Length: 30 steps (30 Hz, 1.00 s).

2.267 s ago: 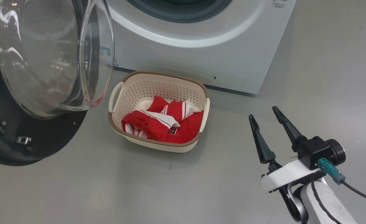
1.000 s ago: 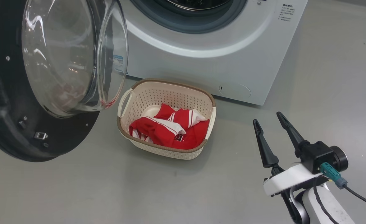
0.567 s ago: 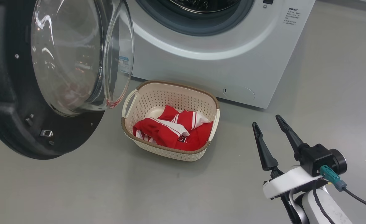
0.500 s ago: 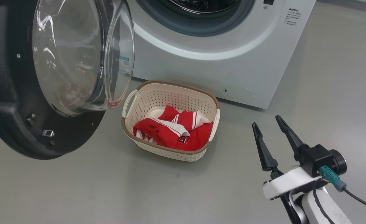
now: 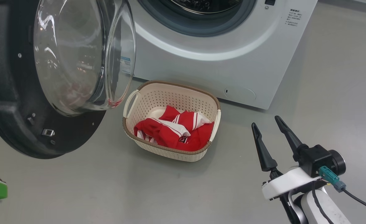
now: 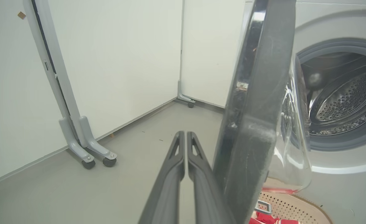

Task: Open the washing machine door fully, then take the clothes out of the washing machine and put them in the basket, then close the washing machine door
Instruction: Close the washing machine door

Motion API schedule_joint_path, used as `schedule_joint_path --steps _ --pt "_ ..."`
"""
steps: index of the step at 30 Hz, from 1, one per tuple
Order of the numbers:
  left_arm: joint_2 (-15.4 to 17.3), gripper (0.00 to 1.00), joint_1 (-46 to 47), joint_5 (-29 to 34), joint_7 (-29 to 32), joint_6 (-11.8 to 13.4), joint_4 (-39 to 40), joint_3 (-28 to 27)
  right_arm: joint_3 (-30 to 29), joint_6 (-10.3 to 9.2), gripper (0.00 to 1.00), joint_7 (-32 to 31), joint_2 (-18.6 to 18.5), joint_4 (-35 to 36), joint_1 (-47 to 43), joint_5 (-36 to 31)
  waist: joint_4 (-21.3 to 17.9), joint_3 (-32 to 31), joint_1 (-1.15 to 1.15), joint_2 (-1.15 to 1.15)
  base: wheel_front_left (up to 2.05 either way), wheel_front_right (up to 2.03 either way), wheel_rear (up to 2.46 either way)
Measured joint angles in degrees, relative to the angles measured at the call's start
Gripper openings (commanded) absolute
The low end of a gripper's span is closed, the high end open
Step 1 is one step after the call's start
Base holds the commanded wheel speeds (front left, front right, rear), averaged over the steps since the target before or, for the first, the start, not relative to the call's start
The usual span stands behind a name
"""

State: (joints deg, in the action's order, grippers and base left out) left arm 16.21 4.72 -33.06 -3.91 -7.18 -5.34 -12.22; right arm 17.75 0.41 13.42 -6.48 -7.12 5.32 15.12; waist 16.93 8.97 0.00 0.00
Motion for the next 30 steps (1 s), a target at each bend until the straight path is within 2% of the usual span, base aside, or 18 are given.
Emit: schedule_joint_path --steps 1,13,30 --pt "0.0 1.0 -0.5 0.7 -0.8 0.0 -0.2 0.0 0.0 0.0 1.0 0.0 0.0 0.0 0.0 0.0 0.0 0.0 0.0 0.0 0.0 0.0 0.0" --pt "-0.9 1.0 -1.9 1.4 -5.8 0.0 -2.4 1.2 0.0 -0.01 1.0 0.0 0.1 0.0 0.0 0.4 -0.4 -0.2 0.0 0.0 0.0 0.0 0.0" --pt "-0.8 1.0 -2.8 1.7 -7.5 0.0 -5.0 2.0 0.0 0.0 1.0 0.1 0.1 -0.1 0.0 0.4 -0.6 -0.6 0.0 0.0 0.0 0.0 0.0"
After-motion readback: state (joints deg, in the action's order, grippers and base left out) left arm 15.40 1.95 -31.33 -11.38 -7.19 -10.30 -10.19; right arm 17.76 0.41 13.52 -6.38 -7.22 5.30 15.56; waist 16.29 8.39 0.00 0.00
